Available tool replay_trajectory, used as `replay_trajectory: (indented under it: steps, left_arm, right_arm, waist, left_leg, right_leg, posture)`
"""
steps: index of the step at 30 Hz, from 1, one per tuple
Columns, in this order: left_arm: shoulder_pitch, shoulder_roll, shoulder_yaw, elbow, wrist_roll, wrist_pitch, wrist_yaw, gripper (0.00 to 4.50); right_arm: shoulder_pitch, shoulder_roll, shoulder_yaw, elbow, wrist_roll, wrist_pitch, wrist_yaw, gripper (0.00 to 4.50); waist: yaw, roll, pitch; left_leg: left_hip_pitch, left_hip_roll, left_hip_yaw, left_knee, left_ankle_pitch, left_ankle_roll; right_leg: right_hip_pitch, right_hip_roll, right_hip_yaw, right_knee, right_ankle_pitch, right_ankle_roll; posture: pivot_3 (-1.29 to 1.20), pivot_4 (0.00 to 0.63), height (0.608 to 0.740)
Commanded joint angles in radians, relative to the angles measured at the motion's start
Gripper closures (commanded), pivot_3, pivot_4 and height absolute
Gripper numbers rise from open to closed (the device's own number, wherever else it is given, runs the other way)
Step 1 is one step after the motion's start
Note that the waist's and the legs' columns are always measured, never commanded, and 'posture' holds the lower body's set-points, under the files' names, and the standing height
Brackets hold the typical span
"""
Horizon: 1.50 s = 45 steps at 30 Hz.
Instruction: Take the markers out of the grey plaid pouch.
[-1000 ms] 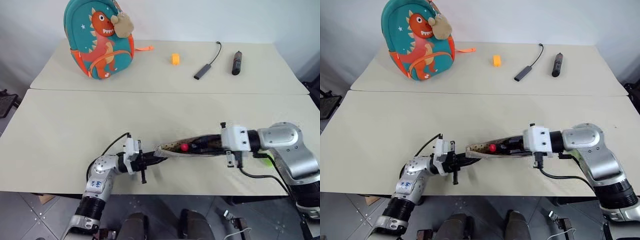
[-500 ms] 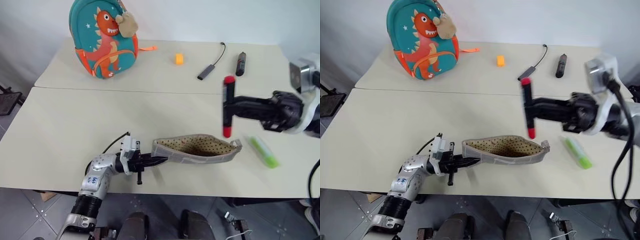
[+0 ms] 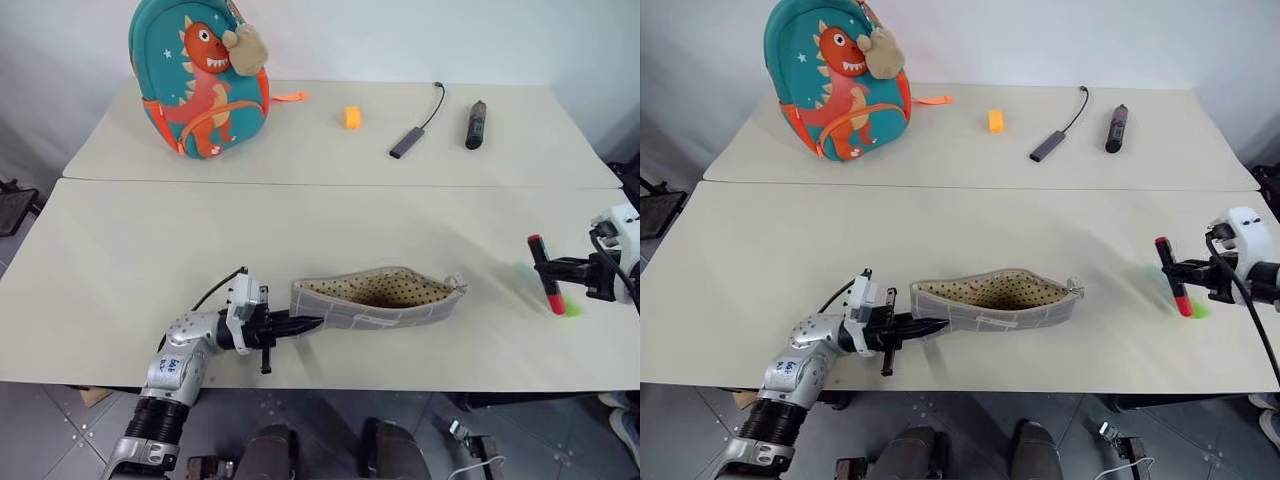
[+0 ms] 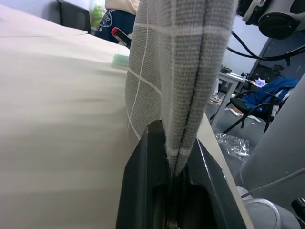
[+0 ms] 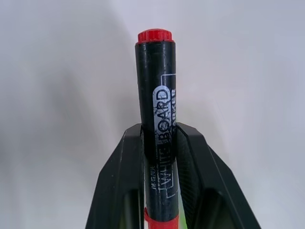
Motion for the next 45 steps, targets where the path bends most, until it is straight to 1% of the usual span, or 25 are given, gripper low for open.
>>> replay_trajectory:
  steps: [1,5,8,10,14,15,17,18,20,21,22,23,25,27,29,30,31,33,34,36,37,40,42,43,45]
  left_arm:
    - [0.013,0.006,0.009,-0.039,-0.017,0.006,0.008,4.5]
    - [0.015,0.016,0.016,-0.047,-0.02,0.015,0.011,4.5]
    - [0.012,0.026,0.02,-0.049,-0.022,0.019,0.011,4.5]
    - [0.011,0.032,0.024,-0.052,-0.025,0.022,0.011,4.5]
    - [0.013,0.037,0.032,-0.06,-0.034,0.033,0.012,4.5]
    - [0.015,0.037,0.042,-0.073,-0.054,0.056,0.02,4.5]
    - [0.029,0.05,0.074,-0.108,-0.106,0.13,0.044,4.5]
    - [0.035,0.056,0.086,-0.122,-0.127,0.162,0.055,4.5]
    - [0.055,0.078,0.141,-0.157,-0.198,0.264,0.107,4.5]
    - [0.061,0.087,0.164,-0.169,-0.224,0.298,0.127,4.5]
    - [0.069,0.099,0.203,-0.186,-0.278,0.366,0.166,4.5]
    - [0.078,0.106,0.271,-0.202,-0.354,0.428,0.231,4.5]
    - [0.101,0.118,0.376,-0.228,-0.476,0.523,0.324,4.5]
    - [0.145,0.125,0.478,-0.253,-0.58,0.595,0.424,4.5]
    - [0.186,0.111,0.579,-0.271,-0.726,0.657,0.573,4.5]
    - [0.221,0.101,0.628,-0.286,-0.821,0.677,0.643,4.5]
    - [0.263,0.085,0.677,-0.294,-0.911,0.689,0.751,4.5]
    - [0.31,0.071,0.72,-0.31,-1.016,0.697,0.886,4.5]
    - [0.331,0.069,0.728,-0.319,-1.05,0.699,0.931,4.5]
    - [0.39,0.044,0.737,-0.351,-1.126,0.687,1.04,4.5]
    - [0.433,0.037,0.733,-0.359,-1.189,0.692,1.109,4.5]
    - [0.486,0.025,0.732,-0.388,-1.243,0.665,1.203,4.5]
    - [0.477,0.019,0.743,-0.396,-1.216,0.616,1.239,3.94]
    - [0.474,0.026,0.744,-0.399,-1.169,0.595,1.253,3.73]
    - [0.472,0.037,0.74,-0.402,-1.164,0.58,1.277,3.12]
  right_arm:
    - [-0.021,0.004,-0.007,0.057,-0.064,-0.031,0.032,3.93]
    - [-0.012,0.024,0.0,0.071,-0.103,-0.041,0.078,3.93]
    - [0.007,0.033,-0.005,0.028,-0.085,0.035,0.119,3.93]
    - [0.032,0.033,0.0,-0.019,-0.091,0.062,0.13,3.2]
    - [0.066,0.051,-0.018,-0.073,-0.107,0.043,0.132,2.0]
    - [0.075,0.059,-0.033,-0.081,-0.119,-0.002,0.125,1.67]
    - [0.131,0.08,-0.094,-0.109,-0.136,-0.289,0.215,1.0]
    - [0.154,0.088,-0.117,-0.119,-0.14,-0.399,0.256,0.67]
    - [0.227,0.08,-0.143,-0.151,-0.125,-0.478,0.353,0.15]
    - [0.254,0.079,-0.153,-0.164,-0.118,-0.503,0.389,0.04]
    - [0.272,0.106,-0.189,-0.191,-0.066,-0.527,0.443,0.04]
    - [0.263,0.173,-0.233,-0.225,-0.002,-0.555,0.44,0.04]
    - [0.258,0.263,-0.279,-0.29,0.084,-0.553,0.424,0.04]
    - [0.286,0.327,-0.251,-0.375,0.098,-0.569,0.438,0.04]
    - [0.329,0.38,-0.227,-0.463,0.137,-0.553,0.455,0.04]
    - [0.356,0.399,-0.202,-0.523,0.151,-0.54,0.457,0.04]
    - [0.385,0.43,-0.188,-0.561,0.168,-0.529,0.448,0.04]
    - [0.416,0.462,-0.179,-0.598,0.182,-0.518,0.43,0.04]
    - [0.418,0.482,-0.18,-0.603,0.176,-0.535,0.42,0.04]
    - [0.399,0.536,-0.177,-0.572,0.142,-0.596,0.383,0.04]
    - [0.39,0.555,-0.175,-0.542,0.129,-0.616,0.371,0.04]
    - [0.375,0.577,-0.171,-0.479,0.097,-0.671,0.386,0.04]
    - [0.36,0.589,-0.168,-0.452,0.082,-0.712,0.395,0.0]
    - [0.353,0.593,-0.165,-0.441,0.079,-0.719,0.394,0.0]
    - [0.336,0.603,-0.161,-0.417,0.069,-0.741,0.397,0.0]
  waist:
    - [0.002,0.0,0.0]
    - [0.005,0.0,0.0]
    - [0.004,0.0,0.0]
    - [0.004,0.0,0.0]
    - [0.004,0.0,0.0]
    - [0.004,0.0,0.0]
    - [0.004,0.0,0.0]
    - [0.004,0.0,0.0]
    - [0.004,0.0,0.0]
    - [0.005,0.0,0.0]
    - [0.005,0.0,0.0]
    - [0.004,0.0,0.0]
    - [-0.004,-0.002,0.001]
    - [-0.01,-0.002,0.001]
    - [-0.012,-0.001,0.002]
    - [-0.012,-0.001,0.002]
    - [-0.012,-0.001,0.002]
    - [-0.01,-0.002,0.002]
    - [-0.006,-0.001,0.002]
    - [0.001,-0.001,0.003]
    - [0.002,-0.001,0.003]
    - [0.004,-0.001,0.002]
    - [0.007,-0.001,0.002]
    - [0.005,-0.001,0.002]
    - [0.002,-0.001,0.002]
  left_leg:
    - [0.0,0.0,0.0,0.0,0.0,0.0]
    - [0.0,-0.001,0.0,0.0,0.0,0.0]
    - [0.0,0.0,0.0,0.0,0.0,0.0]
    - [0.0,0.0,0.0,0.0,0.0,0.0]
    - [0.0,0.0,0.0,0.0,0.0,0.0]
    - [0.0,0.0,0.0,0.0,0.0,0.0]
    - [0.0,0.0,-0.001,0.0,0.0,0.0]
    - [0.0,0.0,0.0,0.0,0.0,0.0]
    - [0.0,0.0,0.0,0.0,0.0,0.0]
    - [0.001,0.0,0.0,-0.001,0.0,0.0]
    - [0.0,0.0,-0.001,-0.001,0.0,0.0]
    - [0.001,0.0,-0.001,0.0,0.0,0.0]
    - [0.002,0.002,-0.003,0.0,0.0,0.0]
    - [0.004,0.003,-0.008,0.0,0.0,-0.002]
    - [0.006,0.005,-0.008,-0.001,0.0,-0.002]
    - [0.006,0.008,-0.008,-0.002,0.0,-0.002]
    - [0.007,0.008,-0.008,-0.002,0.0,-0.002]
    - [0.009,0.009,-0.009,-0.002,-0.001,-0.002]
    - [0.012,0.009,-0.01,-0.002,-0.002,-0.002]
    - [0.016,0.008,-0.009,-0.001,-0.003,-0.001]
    - [0.018,0.008,-0.009,-0.001,-0.004,-0.001]
    - [0.02,0.008,-0.009,-0.001,-0.006,-0.002]
    - [0.02,0.008,-0.009,-0.002,-0.006,-0.002]
    - [0.02,0.008,-0.009,-0.002,-0.006,-0.003]
    - [0.02,0.008,-0.007,-0.002,-0.006,-0.003]
  right_leg:
    - [0.0,0.0,0.0,0.0,0.0,0.0]
    - [0.0,0.0,0.0,0.0,0.0,0.0]
    - [0.0,0.0,0.0,0.0,0.0,0.0]
    - [0.0,0.0,0.0,0.0,0.0,0.0]
    - [0.0,0.0,0.0,0.0,0.0,0.0]
    - [0.0,0.0,0.0,0.0,0.0,0.0]
    - [0.0,0.0,0.0,0.0,0.0,0.0]
    - [0.0,0.0,0.0,0.0,0.0,0.0]
    - [0.0,0.0,0.0,0.0,0.0,0.001]
    - [0.0,0.0,0.0,0.0,0.0,0.001]
    - [0.001,0.0,0.0,0.0,0.0,0.001]
    - [0.001,0.0,0.0,0.0,0.0,0.001]
    - [0.002,0.001,0.0,0.0,0.0,0.001]
    - [0.003,0.002,0.001,0.0,0.0,0.001]
    - [0.004,0.002,0.003,0.001,0.0,0.001]
    - [0.004,0.002,0.003,0.0,0.0,0.0]
    - [0.004,0.002,0.003,0.001,0.0,0.0]
    - [0.006,0.001,0.005,0.0,0.0,0.0]
    - [0.01,0.001,0.005,0.0,0.0,0.0]
    - [0.015,0.001,0.005,-0.002,0.0,0.0]
    - [0.017,0.001,0.005,-0.002,0.0,0.0]
    - [0.017,0.001,0.007,-0.002,0.0,-0.001]
    - [0.016,0.001,0.006,-0.001,-0.002,-0.003]
    - [0.016,0.002,0.006,-0.001,-0.002,-0.004]
    - [0.016,0.004,0.006,-0.001,-0.002,-0.004]
  posture:
    - [0.0,0.15,0.74]
    - [0.0,0.15,0.74]
    - [0.0,0.15,0.74]
    - [0.0,0.15,0.74]
    - [0.0,0.15,0.74]
    - [0.0,0.15,0.74]
    - [0.0,0.15,0.74]
    - [0.0,0.15,0.74]
    - [0.0,0.15,0.74]
    - [0.0,0.15,0.74]
    - [0.0,0.15,0.74]
    - [0.0,0.15,0.74]
    - [0.0,0.15,0.74]
    - [0.0,0.15,0.74]
    - [0.0,0.15,0.74]
    - [0.0,0.15,0.74]
    - [0.0,0.15,0.74]
    - [0.0,0.15,0.74]
    - [0.0,0.15,0.74]
    - [0.0,0.15,0.74]
    - [0.0,0.15,0.74]
    - [0.0,0.15,0.74]
    - [0.0,0.15,0.74]
    - [0.0,0.15,0.74]
    - [0.0,0.15,0.74]
